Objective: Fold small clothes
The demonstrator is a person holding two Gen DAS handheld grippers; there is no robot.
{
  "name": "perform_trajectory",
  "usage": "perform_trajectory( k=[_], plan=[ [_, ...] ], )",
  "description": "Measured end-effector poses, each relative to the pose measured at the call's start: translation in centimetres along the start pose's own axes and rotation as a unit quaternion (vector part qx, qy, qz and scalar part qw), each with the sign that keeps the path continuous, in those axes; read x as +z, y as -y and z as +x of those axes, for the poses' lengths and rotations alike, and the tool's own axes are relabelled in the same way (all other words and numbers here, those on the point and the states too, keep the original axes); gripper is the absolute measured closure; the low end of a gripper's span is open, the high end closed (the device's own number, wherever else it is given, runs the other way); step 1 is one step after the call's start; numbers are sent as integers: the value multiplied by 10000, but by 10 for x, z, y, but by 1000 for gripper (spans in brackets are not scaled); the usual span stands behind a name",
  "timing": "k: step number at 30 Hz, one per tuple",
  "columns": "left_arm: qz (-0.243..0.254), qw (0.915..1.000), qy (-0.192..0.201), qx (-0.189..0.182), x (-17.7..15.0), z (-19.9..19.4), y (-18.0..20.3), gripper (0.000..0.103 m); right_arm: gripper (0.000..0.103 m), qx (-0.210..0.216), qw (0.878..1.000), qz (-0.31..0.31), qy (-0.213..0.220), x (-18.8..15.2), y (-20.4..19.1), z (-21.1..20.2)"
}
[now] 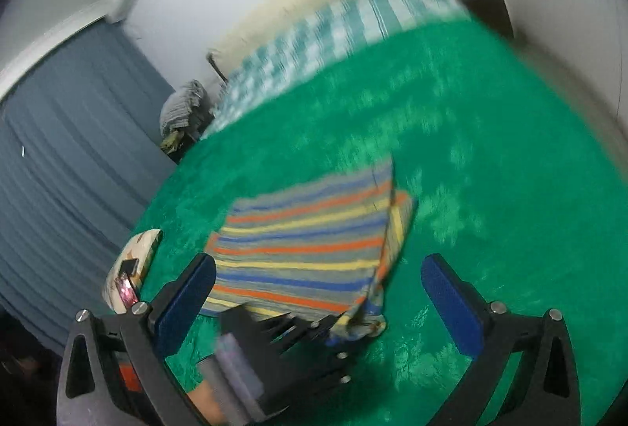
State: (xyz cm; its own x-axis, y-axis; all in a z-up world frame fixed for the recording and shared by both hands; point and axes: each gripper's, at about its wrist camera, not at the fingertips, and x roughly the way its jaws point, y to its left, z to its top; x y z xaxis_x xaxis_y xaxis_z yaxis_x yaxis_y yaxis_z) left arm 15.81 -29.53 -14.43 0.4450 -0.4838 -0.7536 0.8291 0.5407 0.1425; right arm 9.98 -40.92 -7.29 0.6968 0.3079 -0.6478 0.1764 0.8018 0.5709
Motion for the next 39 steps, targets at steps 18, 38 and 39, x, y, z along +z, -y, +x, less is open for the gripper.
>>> perform_trajectory(
  k=[18,38,39],
  plan=[
    [-1242,9868,782,-689,-9,-55,-43,98,94,108,9987,265,-416,38,24,132],
    [-4189,9070,-110,419,-173,-124,-256,73,58,1523,9737,-470,-1629,-3,-221,310],
    [-4274,9029,-166,429,-181,-126,-259,60,57,1498,9744,-427,-1622,-8,-218,309]
  ],
)
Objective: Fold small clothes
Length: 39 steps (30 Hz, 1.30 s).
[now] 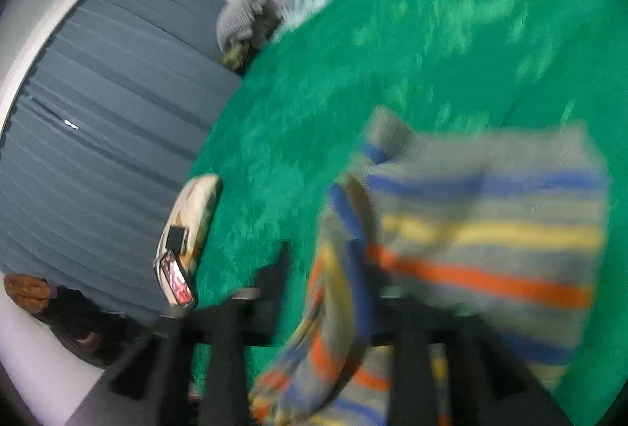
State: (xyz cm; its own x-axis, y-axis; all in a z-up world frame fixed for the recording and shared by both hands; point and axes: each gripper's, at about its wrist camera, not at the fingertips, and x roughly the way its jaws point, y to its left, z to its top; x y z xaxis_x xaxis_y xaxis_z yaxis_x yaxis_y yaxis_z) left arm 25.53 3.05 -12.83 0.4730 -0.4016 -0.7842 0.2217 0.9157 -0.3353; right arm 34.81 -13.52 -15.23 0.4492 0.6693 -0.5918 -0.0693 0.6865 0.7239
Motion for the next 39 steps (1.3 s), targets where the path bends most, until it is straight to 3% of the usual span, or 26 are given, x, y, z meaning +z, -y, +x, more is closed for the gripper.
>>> perform_trajectory(
  k=[1,3,5,7,10,12,13,14,17,19,21,23,24,27,34,39],
  plan=[
    [-73,10000,45,-24,-2,-5,-6,53,57,14,9999,-23,104,-6,-1,-8],
    [-57,9995,273,-134,-4,-18,-9,30,57,-190,9989,-299,319,-19,-4,-35],
    [138,9986,424,-271,-2,-25,-2,24,57,-675,9927,-877,475,-37,-11,-68],
    [396,9978,389,-354,3,-17,15,23,57,-1037,9853,-1285,443,-52,-15,-87],
    [616,9980,154,34,18,9,32,29,57,-1149,9796,-1644,95,-84,-15,-95],
    [471,9978,-176,433,17,25,23,67,58,-1200,9757,-1805,-334,-117,-6,-80],
    [313,9970,-431,566,14,38,13,69,59,-1385,9709,-1866,-580,-130,0,-70],
    [206,9968,-526,564,11,41,9,68,59,-1650,9635,-1925,-855,-147,8,-59],
    [68,9970,-480,601,7,29,0,58,59,-1939,9552,-2168,-546,-174,1,-76],
    [109,9953,-385,876,3,13,-3,42,60,-2016,9591,-1941,-434,-179,-3,-95],
    [66,9958,-360,835,-4,1,-8,24,52,-2183,9594,-1765,-272,-188,-8,-116],
    [45,9962,-388,783,-13,-8,-11,14,18,-2629,9486,-1760,-62,-198,-17,-130],
    [75,9959,-416,805,-19,-13,-10,9,13,-2912,9403,-1759,63,-204,-21,-138],
    [270,9947,-440,885,-34,-24,-4,7,10,-3533,9192,-1722,241,-212,-37,-147],
    [753,9879,-392,1299,-59,-40,15,6,10,-4359,8847,-1613,364,-222,-55,-164],
    [887,9833,-228,1573,-58,-49,20,6,10,-4420,8801,-1668,479,-223,-64,-174]
  ],
)
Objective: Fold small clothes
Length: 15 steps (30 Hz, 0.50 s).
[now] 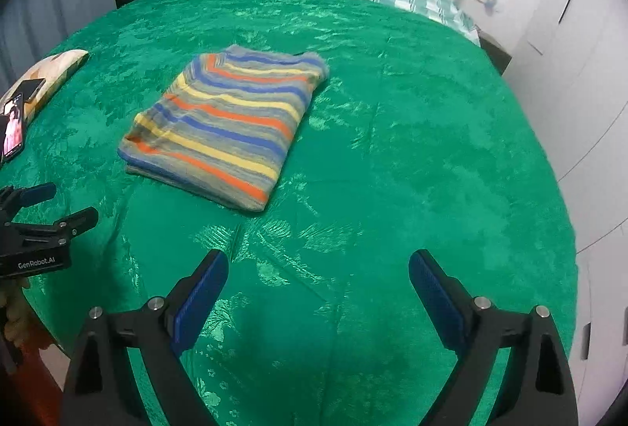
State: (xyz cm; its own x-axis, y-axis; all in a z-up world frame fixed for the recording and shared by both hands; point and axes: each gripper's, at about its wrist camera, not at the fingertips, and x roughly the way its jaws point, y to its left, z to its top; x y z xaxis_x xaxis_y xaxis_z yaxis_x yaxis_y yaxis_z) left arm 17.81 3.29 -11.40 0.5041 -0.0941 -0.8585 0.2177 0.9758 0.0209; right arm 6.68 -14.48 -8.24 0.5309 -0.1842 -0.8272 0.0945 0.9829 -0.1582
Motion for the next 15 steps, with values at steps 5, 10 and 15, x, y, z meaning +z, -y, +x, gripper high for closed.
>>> perform_trajectory(
  k=[5,10,15],
  plan=[
    [-101,9984,100,-550,23,-4,-8,6,10,1033,9921,692,-164,-4,18,24],
    [-412,9886,-8,-1448,87,29,-15,6,12,1818,9732,1406,15,28,42,53],
    [-469,9884,-367,-1398,138,94,-16,6,9,3022,9378,1708,43,87,52,110]
  ],
)
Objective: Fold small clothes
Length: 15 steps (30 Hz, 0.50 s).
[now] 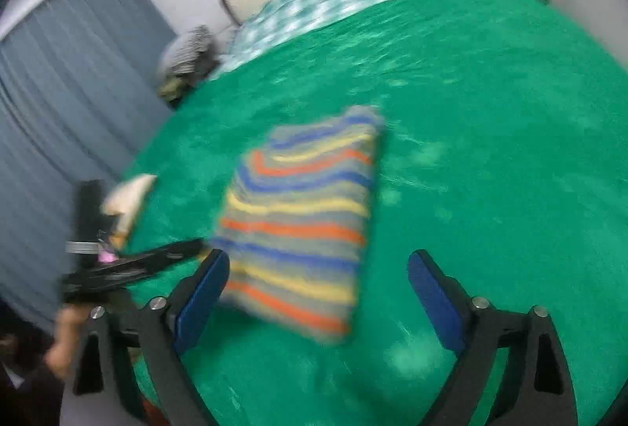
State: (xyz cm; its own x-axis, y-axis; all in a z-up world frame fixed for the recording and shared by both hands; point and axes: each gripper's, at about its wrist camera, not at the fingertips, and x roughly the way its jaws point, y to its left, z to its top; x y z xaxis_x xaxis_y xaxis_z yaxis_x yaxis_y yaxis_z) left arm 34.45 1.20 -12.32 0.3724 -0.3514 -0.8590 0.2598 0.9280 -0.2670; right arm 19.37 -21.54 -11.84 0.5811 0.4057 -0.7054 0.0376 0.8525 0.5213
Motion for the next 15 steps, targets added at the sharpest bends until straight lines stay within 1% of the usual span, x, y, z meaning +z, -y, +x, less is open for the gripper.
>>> perform_trajectory(
  k=[2,3,4,6,7,8,9,10,12,13,15],
  plan=[
    [-12,9997,-89,206,12,18,-6,6,9,-72,9992,246,-297,14,14,30],
    [-43,9996,-134,239,17,26,-9,6,9,-48,9989,343,-331,20,20,44],
    [-66,9997,-181,165,20,33,-11,6,10,-14,9987,391,-328,24,23,57],
    [-2,9997,-259,35,22,41,-8,8,20,122,9981,492,-355,30,27,79],
    [80,9996,-264,25,23,44,-5,12,35,202,9973,566,-422,33,27,94],
    [271,9993,-269,38,23,47,2,37,55,173,9971,584,-462,35,24,105],
    [363,9988,-313,-41,22,49,7,77,63,45,9975,520,-486,36,20,111],
    [344,9986,-381,-84,23,52,10,82,71,-218,9981,298,-495,36,10,117],
    [359,9990,-251,95,22,44,17,87,75,-647,9969,-158,-429,36,-11,116],
    [402,9990,-134,133,20,35,21,88,77,-731,9962,-318,-349,37,-19,111],
    [471,9988,118,47,16,13,25,88,80,-773,9945,-701,-75,37,-42,87]
  ],
)
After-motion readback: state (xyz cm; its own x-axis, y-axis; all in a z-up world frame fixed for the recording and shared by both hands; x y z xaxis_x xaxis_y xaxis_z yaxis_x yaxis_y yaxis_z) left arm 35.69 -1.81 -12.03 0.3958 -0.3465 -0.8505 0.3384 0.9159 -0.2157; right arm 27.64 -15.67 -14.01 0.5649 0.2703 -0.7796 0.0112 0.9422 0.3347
